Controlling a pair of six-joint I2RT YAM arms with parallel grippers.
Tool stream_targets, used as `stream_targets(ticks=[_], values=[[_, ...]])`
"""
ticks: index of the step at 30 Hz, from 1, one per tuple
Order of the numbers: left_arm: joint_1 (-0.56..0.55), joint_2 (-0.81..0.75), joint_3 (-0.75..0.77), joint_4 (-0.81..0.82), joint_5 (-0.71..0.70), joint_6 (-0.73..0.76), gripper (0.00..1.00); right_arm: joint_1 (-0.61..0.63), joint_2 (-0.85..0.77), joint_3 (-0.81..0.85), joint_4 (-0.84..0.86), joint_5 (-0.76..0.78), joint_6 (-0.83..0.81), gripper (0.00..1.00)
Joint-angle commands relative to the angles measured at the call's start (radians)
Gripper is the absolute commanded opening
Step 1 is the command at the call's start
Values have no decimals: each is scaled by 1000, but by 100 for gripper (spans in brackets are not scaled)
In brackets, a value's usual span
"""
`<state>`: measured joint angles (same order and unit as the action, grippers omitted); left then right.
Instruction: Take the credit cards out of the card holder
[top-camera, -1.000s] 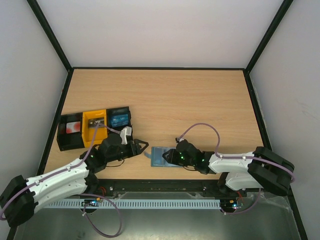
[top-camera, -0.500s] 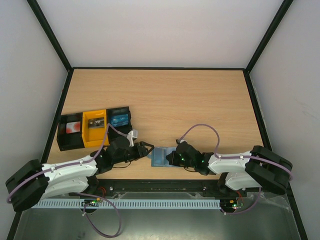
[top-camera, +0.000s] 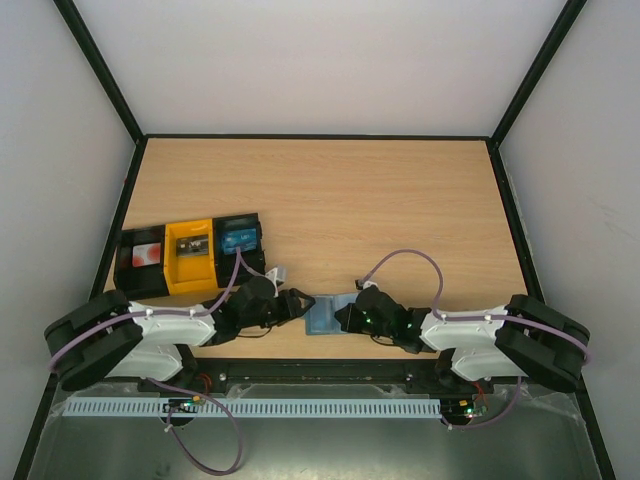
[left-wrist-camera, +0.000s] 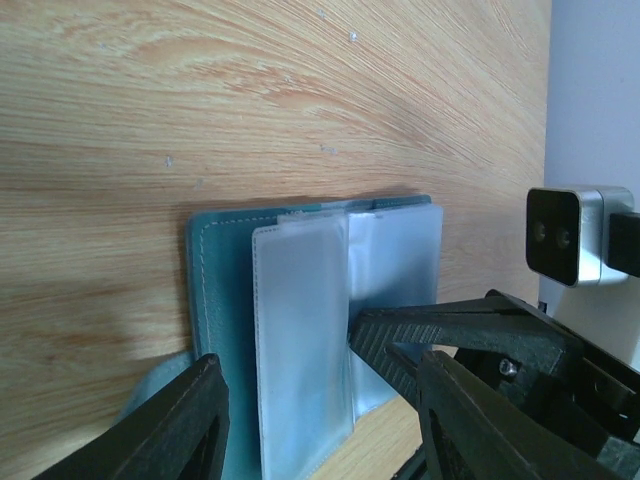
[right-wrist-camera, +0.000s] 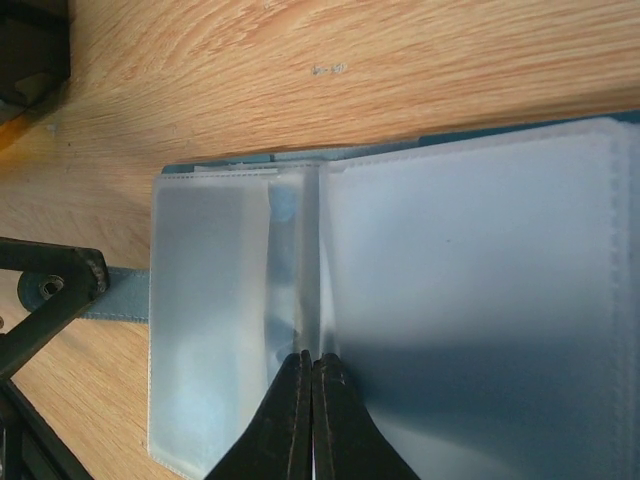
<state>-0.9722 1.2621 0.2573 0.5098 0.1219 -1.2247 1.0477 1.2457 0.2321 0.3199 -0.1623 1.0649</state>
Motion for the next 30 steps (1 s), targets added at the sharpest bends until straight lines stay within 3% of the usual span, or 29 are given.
stream_targets(ticks=[1,22,30], values=[[-7,35,23,61,-28,-3,53,4,-11,-33,-75,42,-14,2],[-7,198,30,255,51,-42,46,4,-6,-36,-52,32,-17,2],[-8,190,39,272,72,-48,43,3,-6,-42,-42,32,-14,2]])
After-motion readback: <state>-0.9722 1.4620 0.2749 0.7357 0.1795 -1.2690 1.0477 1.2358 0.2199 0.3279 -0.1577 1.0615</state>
